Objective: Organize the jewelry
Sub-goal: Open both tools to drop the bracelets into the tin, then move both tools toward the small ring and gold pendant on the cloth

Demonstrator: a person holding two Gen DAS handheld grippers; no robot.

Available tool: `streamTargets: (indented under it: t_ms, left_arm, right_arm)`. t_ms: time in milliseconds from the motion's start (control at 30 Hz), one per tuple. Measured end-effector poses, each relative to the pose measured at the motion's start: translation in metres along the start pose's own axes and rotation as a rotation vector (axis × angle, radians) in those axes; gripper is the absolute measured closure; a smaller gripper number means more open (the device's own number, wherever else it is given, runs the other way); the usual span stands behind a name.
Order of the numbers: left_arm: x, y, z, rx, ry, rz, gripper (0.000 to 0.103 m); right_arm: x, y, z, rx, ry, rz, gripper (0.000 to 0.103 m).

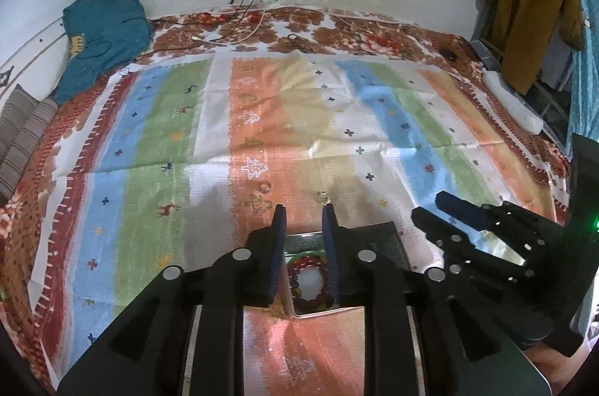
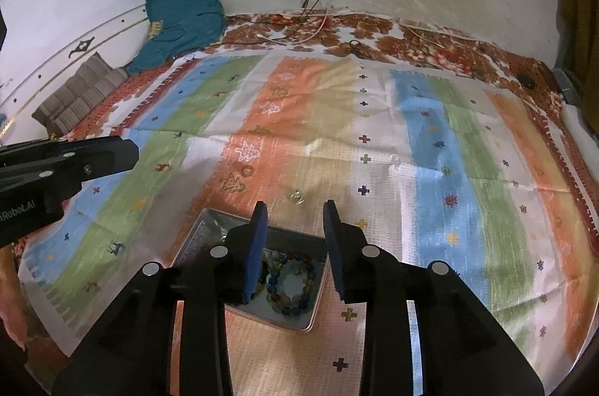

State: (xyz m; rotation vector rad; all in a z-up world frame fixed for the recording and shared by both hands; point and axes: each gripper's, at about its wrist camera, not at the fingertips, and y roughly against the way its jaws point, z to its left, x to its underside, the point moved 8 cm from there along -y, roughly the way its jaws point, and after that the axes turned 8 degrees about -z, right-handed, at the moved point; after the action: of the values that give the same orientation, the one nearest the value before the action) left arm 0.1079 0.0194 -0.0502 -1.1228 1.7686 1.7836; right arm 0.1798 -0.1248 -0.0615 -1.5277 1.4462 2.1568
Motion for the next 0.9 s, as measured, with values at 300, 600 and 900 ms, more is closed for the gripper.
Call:
streamTargets:
  t_ms: [300, 600, 900]
  left_arm:
    - [0.000, -0.017, 0.022, -0.046, 0.039, 0.039, 0.073]
    - [-0.004, -0.030, 0.025, -0.082, 0.019, 0.048, 0.062]
    - [-0.001, -0.062, 0.038, -0.130, 0.001, 0.112, 0.059]
  right_arm:
    - [-0.004, -0.012, -0.003, -0.021, -0.034, 0.018, 0.058]
    - [-0.008, -0.027, -0.002, 0.004, 0.001, 0.033, 0.053]
    - [-0.003, -0.051, -0.008, -0.008, -0.023, 0.116, 0.042]
